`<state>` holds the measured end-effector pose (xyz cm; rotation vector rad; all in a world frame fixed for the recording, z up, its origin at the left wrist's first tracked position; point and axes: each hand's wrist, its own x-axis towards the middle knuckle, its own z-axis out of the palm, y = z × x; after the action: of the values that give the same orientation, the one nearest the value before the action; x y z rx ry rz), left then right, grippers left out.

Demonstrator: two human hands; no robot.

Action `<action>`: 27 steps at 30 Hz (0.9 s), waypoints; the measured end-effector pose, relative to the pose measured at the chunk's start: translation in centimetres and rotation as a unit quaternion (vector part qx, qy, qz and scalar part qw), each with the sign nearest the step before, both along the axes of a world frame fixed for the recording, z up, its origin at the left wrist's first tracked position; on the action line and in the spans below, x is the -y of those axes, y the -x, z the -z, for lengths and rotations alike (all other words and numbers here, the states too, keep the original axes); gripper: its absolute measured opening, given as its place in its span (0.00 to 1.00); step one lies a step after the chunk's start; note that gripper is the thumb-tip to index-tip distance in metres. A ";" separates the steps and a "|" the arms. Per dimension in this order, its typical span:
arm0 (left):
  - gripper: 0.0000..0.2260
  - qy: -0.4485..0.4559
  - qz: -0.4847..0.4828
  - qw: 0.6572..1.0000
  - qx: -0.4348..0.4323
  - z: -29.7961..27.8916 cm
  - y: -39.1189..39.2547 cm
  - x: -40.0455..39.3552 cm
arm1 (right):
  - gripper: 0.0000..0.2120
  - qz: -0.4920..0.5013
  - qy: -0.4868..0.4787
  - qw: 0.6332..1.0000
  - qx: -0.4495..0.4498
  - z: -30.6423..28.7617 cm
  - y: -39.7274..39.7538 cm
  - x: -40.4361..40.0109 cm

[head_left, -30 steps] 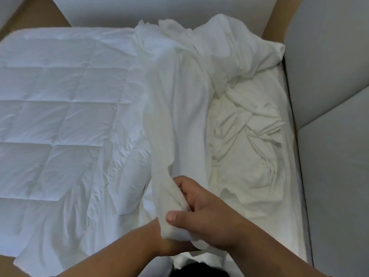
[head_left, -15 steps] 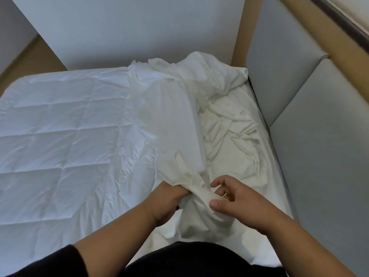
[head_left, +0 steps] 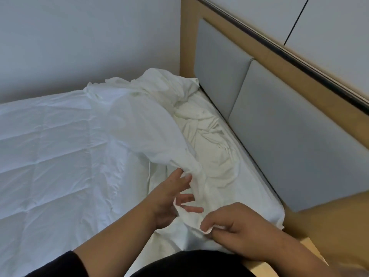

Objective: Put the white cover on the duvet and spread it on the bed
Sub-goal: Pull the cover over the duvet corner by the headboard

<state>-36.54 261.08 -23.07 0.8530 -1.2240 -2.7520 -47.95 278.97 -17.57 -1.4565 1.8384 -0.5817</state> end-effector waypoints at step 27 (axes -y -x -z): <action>0.12 0.234 0.272 0.918 -0.168 -7.5 -4.0 -12.6 | 0.26 0.246 -0.211 0.904 -0.280 -2.5 -6.5 -15.6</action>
<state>-32.49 273.67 -15.57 -0.0178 -2.1482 -2.5713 -41.41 294.60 -15.08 -0.9090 2.6163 0.0498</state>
